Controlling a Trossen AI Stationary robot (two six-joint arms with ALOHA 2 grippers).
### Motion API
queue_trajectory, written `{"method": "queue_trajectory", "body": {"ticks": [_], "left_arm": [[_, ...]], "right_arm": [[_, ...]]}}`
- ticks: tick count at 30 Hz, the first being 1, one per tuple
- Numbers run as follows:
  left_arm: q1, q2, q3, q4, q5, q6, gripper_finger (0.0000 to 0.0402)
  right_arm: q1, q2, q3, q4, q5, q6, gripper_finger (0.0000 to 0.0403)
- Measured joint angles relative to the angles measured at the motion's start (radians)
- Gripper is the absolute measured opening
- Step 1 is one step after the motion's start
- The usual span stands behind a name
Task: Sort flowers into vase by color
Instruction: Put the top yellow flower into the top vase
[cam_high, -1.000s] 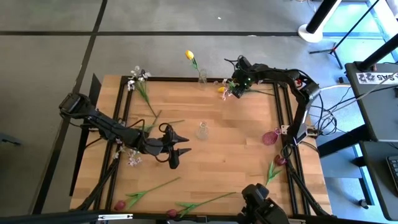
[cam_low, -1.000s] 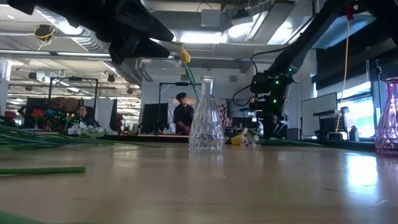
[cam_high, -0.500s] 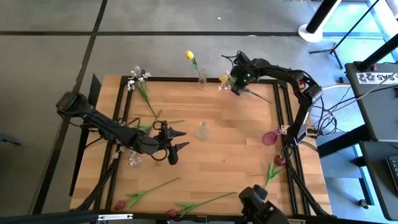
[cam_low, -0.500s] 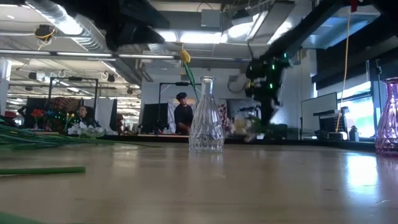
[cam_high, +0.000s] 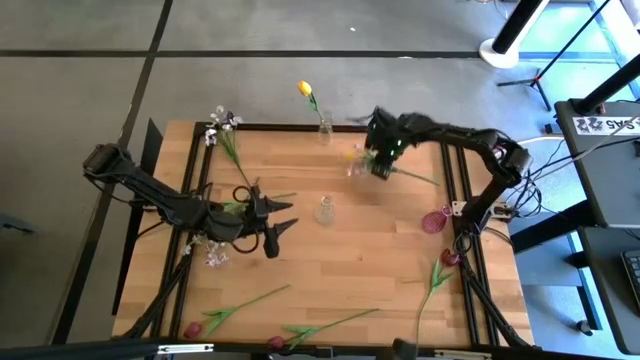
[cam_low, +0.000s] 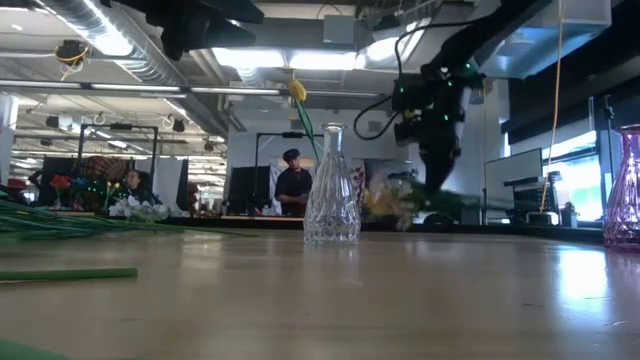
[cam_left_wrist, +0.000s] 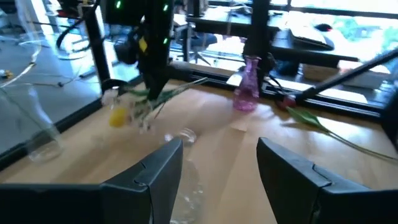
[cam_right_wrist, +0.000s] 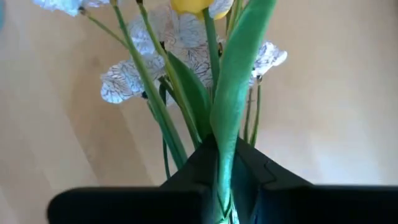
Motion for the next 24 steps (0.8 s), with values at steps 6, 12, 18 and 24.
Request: {"method": "queue_trajectory", "body": {"ticks": [6, 12, 18, 24], "left_arm": [[-0.039, 0.028, 0.000, 0.034, 0.000, 0.000, 0.0202], [-0.054, 0.030, 0.000, 0.037, -0.014, 0.000, 0.0202], [-0.062, 0.030, 0.000, 0.036, -0.046, 0.000, 0.0202], [-0.062, 0.030, 0.000, 0.035, -0.061, 0.000, 0.0202]], "right_arm": [[0.168, 0.001, -0.109, 0.089, 0.006, 0.076, 0.0064], [0.266, 0.001, -0.112, 0.085, 0.087, 0.084, 0.0115], [0.274, 0.007, -0.112, 0.037, 0.123, 0.102, 0.0121], [0.269, 0.012, -0.112, 0.020, 0.099, 0.118, 0.0092]]}}
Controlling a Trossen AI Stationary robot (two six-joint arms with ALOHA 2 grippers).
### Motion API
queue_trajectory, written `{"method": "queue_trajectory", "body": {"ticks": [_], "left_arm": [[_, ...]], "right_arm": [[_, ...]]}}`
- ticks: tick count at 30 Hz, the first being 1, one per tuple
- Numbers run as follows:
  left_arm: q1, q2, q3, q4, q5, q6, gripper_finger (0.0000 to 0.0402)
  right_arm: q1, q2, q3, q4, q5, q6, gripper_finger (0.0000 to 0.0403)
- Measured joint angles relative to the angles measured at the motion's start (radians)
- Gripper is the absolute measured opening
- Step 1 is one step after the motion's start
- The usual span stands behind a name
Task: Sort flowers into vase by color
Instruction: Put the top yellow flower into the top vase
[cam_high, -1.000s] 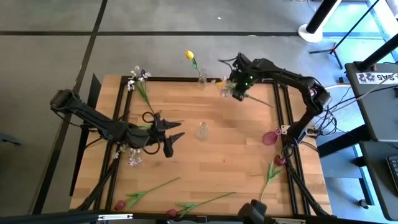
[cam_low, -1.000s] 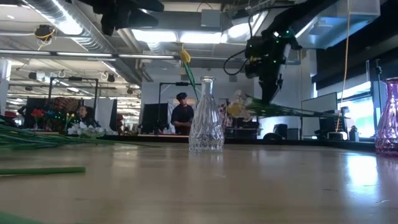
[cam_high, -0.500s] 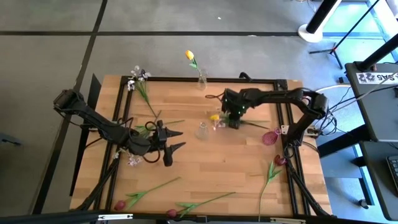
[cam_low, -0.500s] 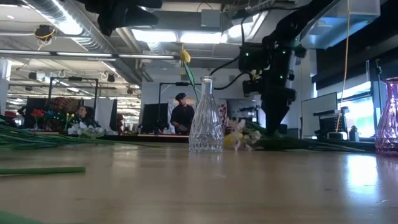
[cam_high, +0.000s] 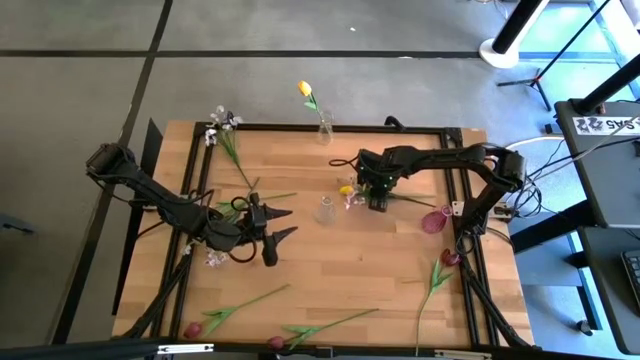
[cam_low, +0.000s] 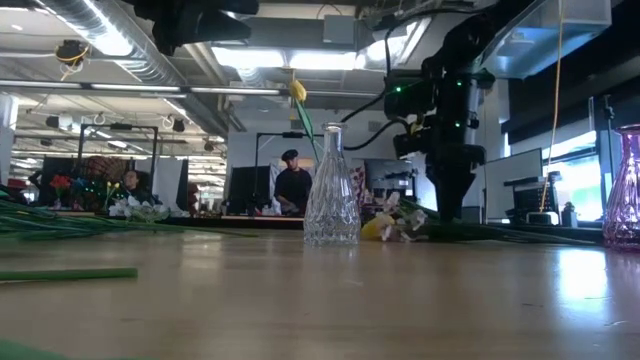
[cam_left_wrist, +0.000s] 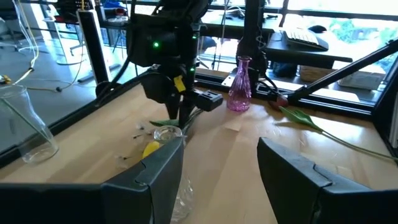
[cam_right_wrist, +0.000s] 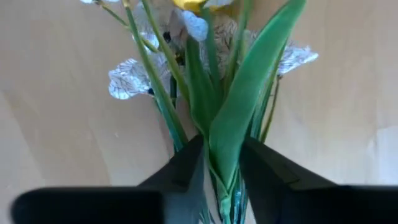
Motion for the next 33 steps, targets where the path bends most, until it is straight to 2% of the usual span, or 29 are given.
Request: {"method": "queue_trajectory", "body": {"ticks": [3, 5, 12, 16, 18, 21, 25, 27, 31, 33], "left_arm": [[0.000, 0.000, 0.000, 0.000, -0.024, 0.000, 0.0202], [0.000, -0.003, 0.000, 0.000, -0.038, 0.010, 0.0202], [-0.003, -0.054, 0.000, 0.003, -0.049, 0.092, 0.0202], [-0.012, -0.127, 0.000, -0.014, -0.058, 0.152, 0.0202], [-0.012, -0.167, 0.000, -0.021, -0.059, 0.177, 0.0202], [0.017, -0.188, 0.000, -0.021, -0.048, 0.183, 0.0202], [0.100, -0.148, -0.012, 0.022, 0.069, 0.180, 0.0202], [0.132, -0.121, -0.026, 0.049, 0.086, 0.190, 0.0202], [0.175, -0.111, -0.030, 0.070, 0.088, 0.233, 0.0202], [0.186, -0.111, -0.030, 0.069, 0.087, 0.248, 0.0202]], "right_arm": [[0.000, 0.000, 0.000, -0.010, -0.020, 0.005, 0.0031], [0.000, -0.003, 0.003, -0.019, -0.038, 0.005, 0.0011], [0.015, -0.106, 0.128, -0.144, -0.008, 0.006, 0.0005], [0.015, -0.193, 0.220, -0.251, -0.076, 0.005, 0.0008], [0.011, -0.230, 0.244, -0.307, -0.157, 0.008, 0.0004], [0.004, -0.244, 0.229, -0.353, -0.236, 0.039, 0.0005], [0.007, -0.216, 0.131, -0.328, -0.296, 0.055, 0.0005], [0.007, -0.195, 0.087, -0.269, -0.253, 0.050, 0.0005], [-0.001, -0.159, 0.051, -0.135, 0.043, -0.001, 0.0011], [-0.019, -0.131, 0.046, -0.092, 0.111, -0.064, 0.0021]]}}
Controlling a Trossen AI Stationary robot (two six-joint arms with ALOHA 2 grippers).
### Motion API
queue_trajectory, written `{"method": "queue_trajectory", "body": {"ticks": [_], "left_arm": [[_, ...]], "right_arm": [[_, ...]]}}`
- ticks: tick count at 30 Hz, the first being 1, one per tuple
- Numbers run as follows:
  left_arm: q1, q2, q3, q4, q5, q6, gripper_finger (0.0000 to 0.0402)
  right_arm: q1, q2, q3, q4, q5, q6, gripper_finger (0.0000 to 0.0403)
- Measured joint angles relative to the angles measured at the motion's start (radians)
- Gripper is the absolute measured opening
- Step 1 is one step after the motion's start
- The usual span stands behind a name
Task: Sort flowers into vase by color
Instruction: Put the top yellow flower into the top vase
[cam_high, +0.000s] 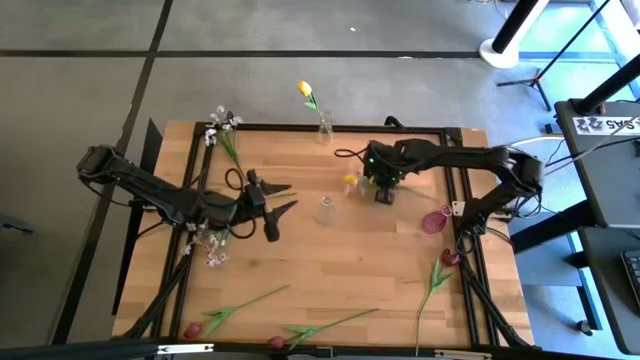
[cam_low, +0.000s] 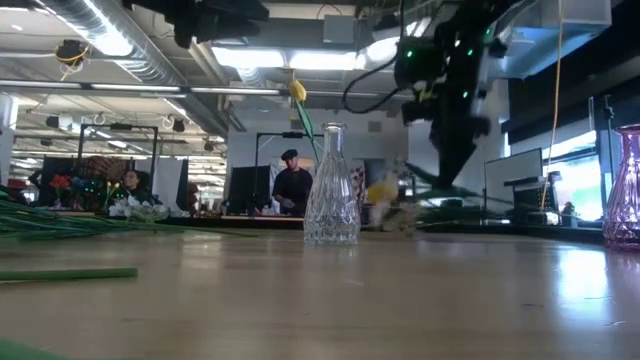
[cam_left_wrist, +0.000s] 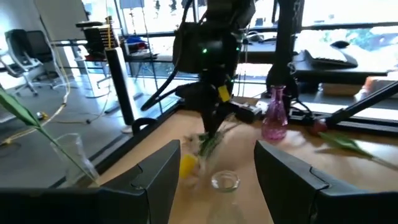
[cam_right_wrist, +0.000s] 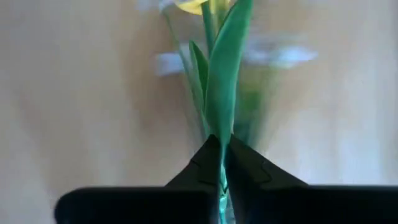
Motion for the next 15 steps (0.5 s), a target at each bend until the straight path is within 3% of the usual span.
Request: {"method": "queue_trajectory", "body": {"ticks": [10, 15], "left_arm": [[-0.042, 0.000, 0.000, -0.111, -0.038, -0.055, 0.0202], [-0.079, 0.000, 0.000, -0.205, -0.062, -0.149, 0.0202]], "right_arm": [[-0.114, 0.132, -0.007, 0.023, -0.105, -0.083, 0.0140], [-0.095, 0.113, 0.031, -0.169, -0.187, -0.099, 0.0184]]}}
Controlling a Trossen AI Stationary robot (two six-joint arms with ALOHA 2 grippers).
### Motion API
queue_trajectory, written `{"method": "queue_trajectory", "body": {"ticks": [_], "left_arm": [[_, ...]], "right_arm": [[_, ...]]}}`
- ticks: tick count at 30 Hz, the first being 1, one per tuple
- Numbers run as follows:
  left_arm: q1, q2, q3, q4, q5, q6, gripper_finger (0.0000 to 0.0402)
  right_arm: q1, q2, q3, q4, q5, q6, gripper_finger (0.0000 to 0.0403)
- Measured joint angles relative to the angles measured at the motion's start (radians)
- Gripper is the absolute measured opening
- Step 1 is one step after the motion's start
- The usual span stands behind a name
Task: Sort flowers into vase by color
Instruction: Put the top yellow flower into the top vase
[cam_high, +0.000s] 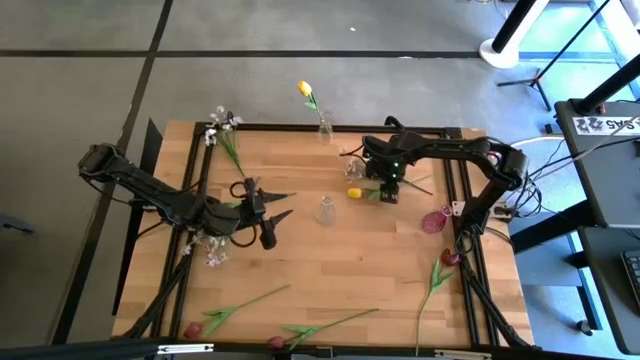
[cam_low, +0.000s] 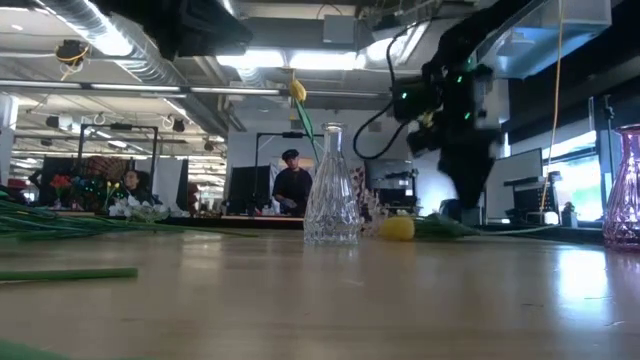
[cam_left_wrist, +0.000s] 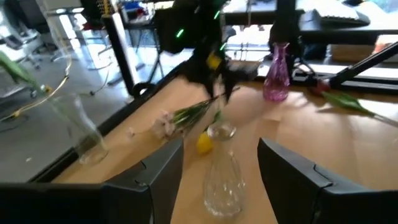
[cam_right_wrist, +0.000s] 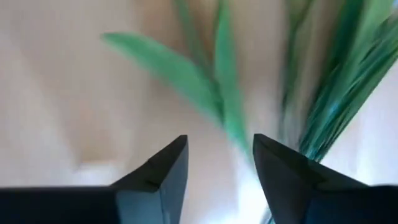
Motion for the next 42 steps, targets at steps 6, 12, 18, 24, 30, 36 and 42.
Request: {"method": "queue_trajectory", "body": {"ticks": [6, 12, 18, 24, 30, 36, 42], "left_arm": [[-0.051, 0.000, 0.000, -0.008, -0.043, -0.033, 0.0202], [-0.088, 0.000, 0.000, -0.007, -0.070, -0.055, 0.0202], [-0.106, 0.000, 0.000, 0.008, -0.050, -0.058, 0.0202], [-0.106, 0.000, 0.000, 0.012, -0.042, -0.057, 0.0202], [-0.084, 0.000, 0.000, 0.020, -0.047, -0.056, 0.0202], [0.031, 0.000, 0.000, 0.096, 0.016, 0.017, 0.0197], [0.214, -0.061, 0.079, 0.077, 0.095, 0.154, 0.0181]], "right_arm": [[-0.027, -0.074, -0.080, -0.003, 0.141, -0.011, 0.0190], [-0.117, -0.074, -0.203, 0.120, 0.169, 0.029, 0.0165], [-0.082, -0.076, -0.218, 0.136, 0.121, -0.038, 0.0142], [-0.030, -0.052, -0.267, 0.277, 0.172, -0.114, 0.0137], [-0.044, -0.057, -0.321, 0.346, 0.140, -0.144, 0.0120], [-0.043, -0.056, -0.312, 0.337, 0.088, -0.149, 0.0016], [0.005, -0.173, -0.174, 0.165, -0.040, -0.132, 0.0006]]}}
